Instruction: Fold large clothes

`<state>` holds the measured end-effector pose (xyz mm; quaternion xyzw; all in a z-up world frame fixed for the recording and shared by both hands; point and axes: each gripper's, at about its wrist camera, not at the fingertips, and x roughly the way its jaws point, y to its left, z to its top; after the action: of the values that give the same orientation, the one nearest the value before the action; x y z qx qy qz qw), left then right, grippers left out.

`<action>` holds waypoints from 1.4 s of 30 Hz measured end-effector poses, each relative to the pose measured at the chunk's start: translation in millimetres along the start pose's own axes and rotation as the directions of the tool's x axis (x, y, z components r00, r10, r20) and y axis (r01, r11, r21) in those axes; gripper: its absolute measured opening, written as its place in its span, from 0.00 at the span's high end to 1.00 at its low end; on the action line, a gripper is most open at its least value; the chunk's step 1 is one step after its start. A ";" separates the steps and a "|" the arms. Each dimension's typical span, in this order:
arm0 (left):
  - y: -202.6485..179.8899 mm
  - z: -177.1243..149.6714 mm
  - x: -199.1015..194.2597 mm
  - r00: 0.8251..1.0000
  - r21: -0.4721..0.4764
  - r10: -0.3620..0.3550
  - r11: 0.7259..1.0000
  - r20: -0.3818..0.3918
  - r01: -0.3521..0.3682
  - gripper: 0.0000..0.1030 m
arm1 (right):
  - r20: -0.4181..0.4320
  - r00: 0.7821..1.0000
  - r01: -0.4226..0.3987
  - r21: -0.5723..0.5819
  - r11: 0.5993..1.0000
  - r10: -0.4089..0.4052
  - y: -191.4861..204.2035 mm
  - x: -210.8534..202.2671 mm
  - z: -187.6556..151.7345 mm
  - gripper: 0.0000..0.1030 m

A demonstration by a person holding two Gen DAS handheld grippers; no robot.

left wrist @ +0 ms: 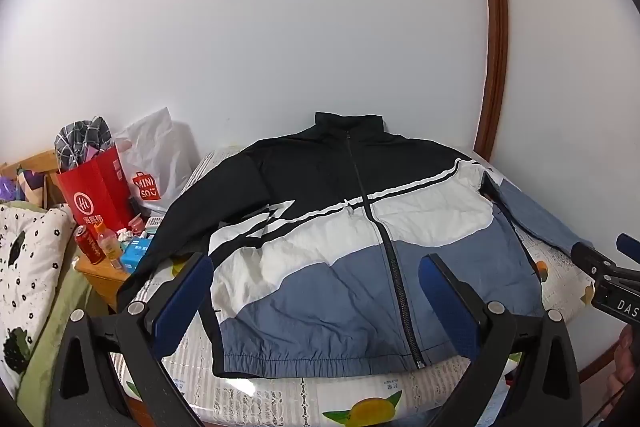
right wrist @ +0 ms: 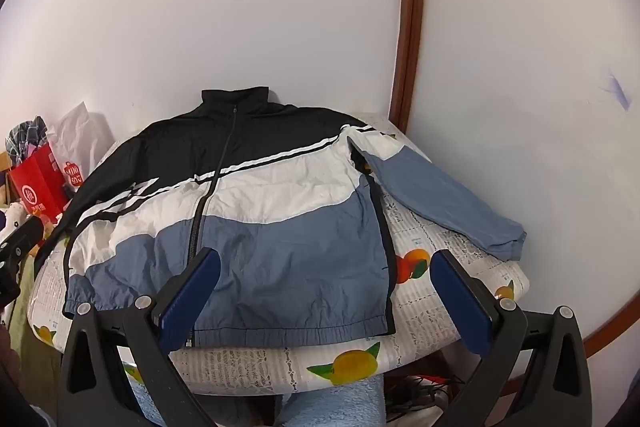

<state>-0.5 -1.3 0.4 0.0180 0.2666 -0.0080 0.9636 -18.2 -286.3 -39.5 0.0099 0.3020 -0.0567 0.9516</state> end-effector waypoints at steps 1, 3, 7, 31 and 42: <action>-1.3 0.1 -0.7 1.000 0.003 -0.005 1.000 0.003 0.005 0.00 | -0.002 1.000 -0.001 -0.003 1.000 0.001 1.0 0.1 -1.0 0.00; -5.0 0.3 -1.7 1.000 0.007 -0.006 1.000 0.004 0.006 0.00 | -0.007 1.000 0.009 -0.010 1.000 -0.009 4.0 0.6 -3.6 0.00; 0.4 3.0 -0.2 1.000 -0.018 -0.024 1.000 0.002 0.024 0.00 | 0.001 1.000 0.005 -0.002 1.000 -0.005 1.9 -4.8 -1.1 0.00; 9.8 -2.1 -3.2 1.000 -0.038 -0.020 0.999 -0.001 0.020 0.00 | 0.023 1.000 -0.003 -0.006 1.000 0.003 3.0 -14.5 0.7 0.00; 11.0 -4.2 -2.2 1.000 -0.040 -0.015 0.999 0.000 0.015 0.00 | 0.026 1.000 -0.005 -0.004 1.000 0.005 3.7 -14.7 0.1 0.00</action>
<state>-4.3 9.9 -1.8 -0.0035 0.2670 -0.0100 0.9636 -29.7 -281.1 -30.9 0.0081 0.2895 -0.0541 0.9556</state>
